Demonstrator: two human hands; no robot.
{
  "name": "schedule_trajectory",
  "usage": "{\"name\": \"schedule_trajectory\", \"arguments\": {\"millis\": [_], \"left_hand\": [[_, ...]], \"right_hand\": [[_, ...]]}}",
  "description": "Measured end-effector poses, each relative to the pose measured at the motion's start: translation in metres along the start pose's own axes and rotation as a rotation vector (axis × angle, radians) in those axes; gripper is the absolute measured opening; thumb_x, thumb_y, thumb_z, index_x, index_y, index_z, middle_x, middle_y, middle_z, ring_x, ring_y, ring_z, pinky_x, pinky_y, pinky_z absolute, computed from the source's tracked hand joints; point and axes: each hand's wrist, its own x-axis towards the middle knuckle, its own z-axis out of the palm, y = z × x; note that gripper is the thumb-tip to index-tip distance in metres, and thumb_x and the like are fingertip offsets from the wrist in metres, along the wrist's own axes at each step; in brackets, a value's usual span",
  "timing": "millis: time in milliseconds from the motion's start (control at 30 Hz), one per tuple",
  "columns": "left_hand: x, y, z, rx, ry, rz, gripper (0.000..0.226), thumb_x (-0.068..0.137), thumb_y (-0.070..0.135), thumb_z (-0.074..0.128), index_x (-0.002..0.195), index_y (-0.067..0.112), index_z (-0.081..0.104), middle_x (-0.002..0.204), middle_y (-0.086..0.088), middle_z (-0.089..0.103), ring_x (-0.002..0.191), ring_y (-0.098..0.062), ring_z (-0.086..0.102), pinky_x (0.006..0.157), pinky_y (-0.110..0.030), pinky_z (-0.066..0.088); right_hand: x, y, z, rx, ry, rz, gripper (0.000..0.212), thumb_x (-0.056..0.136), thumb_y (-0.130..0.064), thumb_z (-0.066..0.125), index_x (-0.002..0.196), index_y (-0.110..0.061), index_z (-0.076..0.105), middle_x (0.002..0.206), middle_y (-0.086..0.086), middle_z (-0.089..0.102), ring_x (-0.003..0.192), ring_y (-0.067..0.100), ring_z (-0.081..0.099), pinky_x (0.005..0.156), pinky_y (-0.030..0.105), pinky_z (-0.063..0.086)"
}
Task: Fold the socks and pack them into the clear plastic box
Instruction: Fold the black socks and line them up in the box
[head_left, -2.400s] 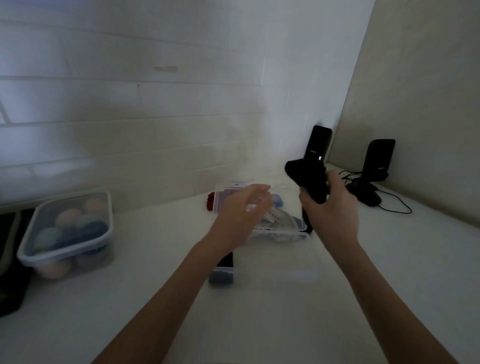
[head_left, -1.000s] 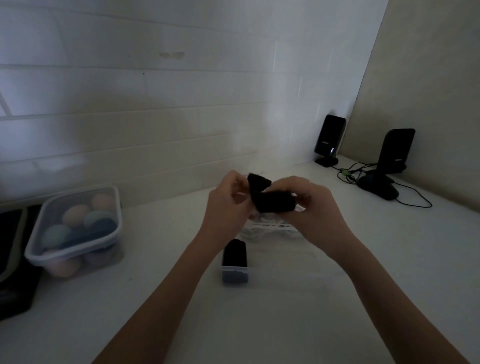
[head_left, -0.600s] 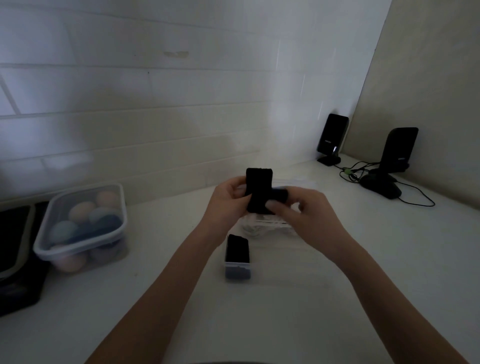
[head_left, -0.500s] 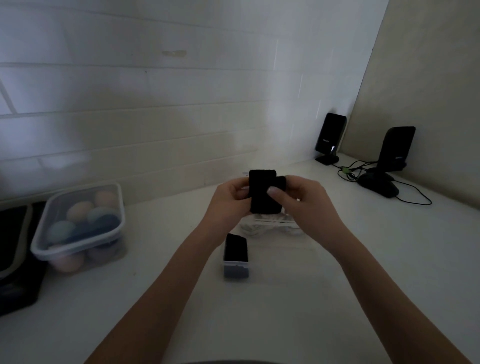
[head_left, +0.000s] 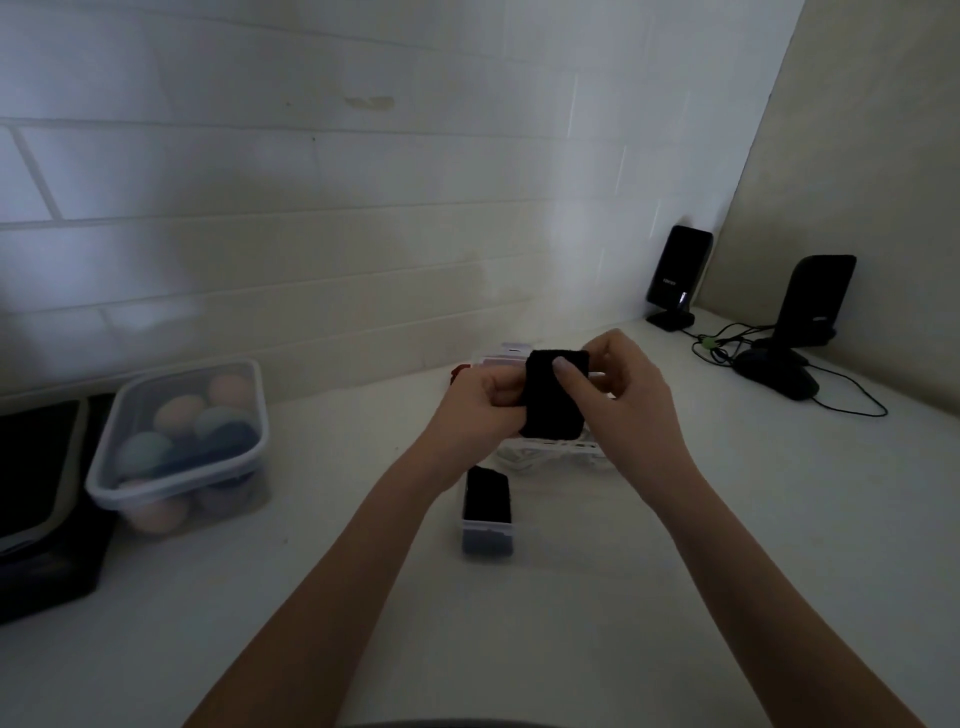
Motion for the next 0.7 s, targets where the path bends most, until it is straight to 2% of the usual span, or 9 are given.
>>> {"name": "schedule_trajectory", "arguments": {"millis": [67,167,233,333,400,467,533,600,700], "left_hand": [[-0.001,0.002,-0.003,0.047,-0.036,-0.031,0.034,0.082,-0.011,0.055,0.108,0.007,0.067,0.085,-0.003,0.074,0.078,-0.010,0.071,0.069,-0.018,0.056],[-0.003,0.010,-0.008,0.037,-0.094,-0.081,0.024,0.088,0.000,0.053,0.105,0.009,0.068,0.089,-0.005,0.073,0.081,-0.010,0.070,0.072,-0.019,0.056],[-0.005,0.014,-0.011,0.047,-0.024,-0.055,0.018,0.090,0.005,0.054,0.097,0.013,0.069,0.080,-0.001,0.072,0.071,-0.007,0.069,0.066,-0.018,0.056],[-0.012,0.012,-0.023,0.358,0.151,0.084,0.013,0.084,0.007,0.063,0.079,0.017,0.070,0.066,0.001,0.068,0.058,-0.008,0.066,0.058,-0.019,0.055],[-0.021,0.011,-0.029,0.624,0.086,0.173,0.009,0.079,0.009,0.068,0.078,0.017,0.073,0.062,0.010,0.065,0.058,-0.007,0.064,0.063,-0.016,0.051],[-0.028,0.012,-0.031,0.810,-0.043,0.213,0.007,0.077,0.013,0.071,0.079,0.018,0.075,0.062,0.016,0.063,0.063,-0.003,0.062,0.063,-0.008,0.045],[-0.033,0.013,-0.032,0.841,-0.126,0.192,0.008,0.075,0.013,0.073,0.080,0.019,0.076,0.063,0.014,0.065,0.065,-0.002,0.063,0.063,-0.006,0.043],[-0.035,0.014,-0.035,0.821,-0.136,0.159,0.010,0.073,0.011,0.075,0.080,0.019,0.077,0.064,0.011,0.067,0.066,-0.001,0.064,0.065,-0.007,0.045],[-0.036,0.014,-0.039,0.908,-0.163,0.120,0.015,0.071,0.010,0.076,0.080,0.022,0.077,0.066,0.013,0.067,0.065,0.004,0.061,0.066,-0.006,0.044]], "right_hand": [[0.001,-0.004,-0.005,0.106,-0.024,0.033,0.014,0.083,-0.019,0.067,0.084,-0.018,0.053,0.081,0.007,0.068,0.072,0.017,0.065,0.060,0.029,0.048],[0.002,-0.009,-0.014,0.208,-0.053,0.073,0.016,0.081,-0.011,0.069,0.084,-0.019,0.055,0.083,0.012,0.071,0.069,0.022,0.066,0.061,0.037,0.049],[0.002,-0.009,-0.020,0.177,-0.085,0.076,0.017,0.080,-0.009,0.069,0.080,-0.018,0.056,0.078,0.007,0.071,0.067,0.021,0.066,0.061,0.036,0.050],[-0.006,-0.004,-0.025,0.065,-0.193,0.103,0.018,0.078,-0.011,0.071,0.080,-0.019,0.055,0.073,0.013,0.071,0.060,0.019,0.061,0.058,0.029,0.047],[-0.013,0.001,-0.023,-0.112,-0.271,0.122,0.019,0.078,-0.016,0.072,0.080,-0.019,0.054,0.072,0.018,0.070,0.059,0.021,0.060,0.054,0.024,0.046],[-0.019,0.005,-0.016,-0.266,-0.321,0.122,0.019,0.077,-0.017,0.073,0.075,-0.019,0.054,0.077,0.016,0.071,0.066,0.026,0.065,0.062,0.031,0.052],[-0.023,0.007,-0.009,-0.296,-0.378,0.126,0.022,0.075,-0.011,0.074,0.068,-0.018,0.054,0.081,0.013,0.068,0.064,0.024,0.065,0.070,0.037,0.055],[-0.025,0.010,-0.003,-0.285,-0.431,0.155,0.026,0.076,-0.006,0.072,0.064,-0.019,0.053,0.073,0.009,0.064,0.056,0.015,0.058,0.067,0.033,0.053],[-0.024,0.017,0.004,-0.310,-0.450,0.185,0.033,0.076,-0.004,0.071,0.057,-0.023,0.052,0.060,-0.006,0.056,0.056,0.009,0.052,0.066,0.027,0.048]]}}
